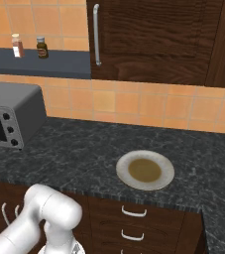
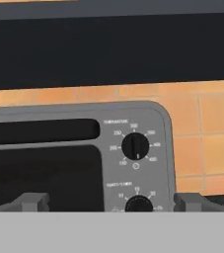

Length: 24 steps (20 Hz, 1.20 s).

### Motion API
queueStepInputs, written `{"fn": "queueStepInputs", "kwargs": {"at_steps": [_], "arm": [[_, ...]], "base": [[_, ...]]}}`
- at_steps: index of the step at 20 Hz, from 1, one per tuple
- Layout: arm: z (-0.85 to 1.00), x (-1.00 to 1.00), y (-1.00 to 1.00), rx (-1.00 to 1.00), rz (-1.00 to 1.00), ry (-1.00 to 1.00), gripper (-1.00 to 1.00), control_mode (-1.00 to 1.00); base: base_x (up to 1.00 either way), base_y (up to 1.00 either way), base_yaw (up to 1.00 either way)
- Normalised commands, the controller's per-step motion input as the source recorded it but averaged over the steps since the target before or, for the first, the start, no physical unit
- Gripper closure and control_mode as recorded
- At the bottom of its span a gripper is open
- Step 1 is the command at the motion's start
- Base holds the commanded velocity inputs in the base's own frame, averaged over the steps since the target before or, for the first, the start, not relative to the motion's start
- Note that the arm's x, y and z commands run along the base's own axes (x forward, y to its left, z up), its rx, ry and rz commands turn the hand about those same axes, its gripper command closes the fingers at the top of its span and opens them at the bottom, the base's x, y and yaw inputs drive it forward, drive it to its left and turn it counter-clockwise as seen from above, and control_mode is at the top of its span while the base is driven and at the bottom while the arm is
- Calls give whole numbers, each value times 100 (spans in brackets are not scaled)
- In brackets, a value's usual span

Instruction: Pick up the kebab skewer and baguette bread, and place them inside the toaster oven. Close the toaster oven door and start by setting the timer.

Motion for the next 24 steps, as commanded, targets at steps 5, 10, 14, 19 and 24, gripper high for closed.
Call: {"fn": "queueStepInputs", "kwargs": {"at_steps": [5,10,14,19,24], "arm": [[-29,-12,-4,0,0,1,-100,-100],[-29,0,-3,2,0,0,-100,-100],[-18,19,-14,5,0,0,-100,-100],[-5,35,-15,4,0,2,-100,-100],[-1,23,-1,0,0,1,-100,-100]], "base": [[0,0,0],[0,0,0],[0,0,0],[0,0,0],[0,0,0]]}}
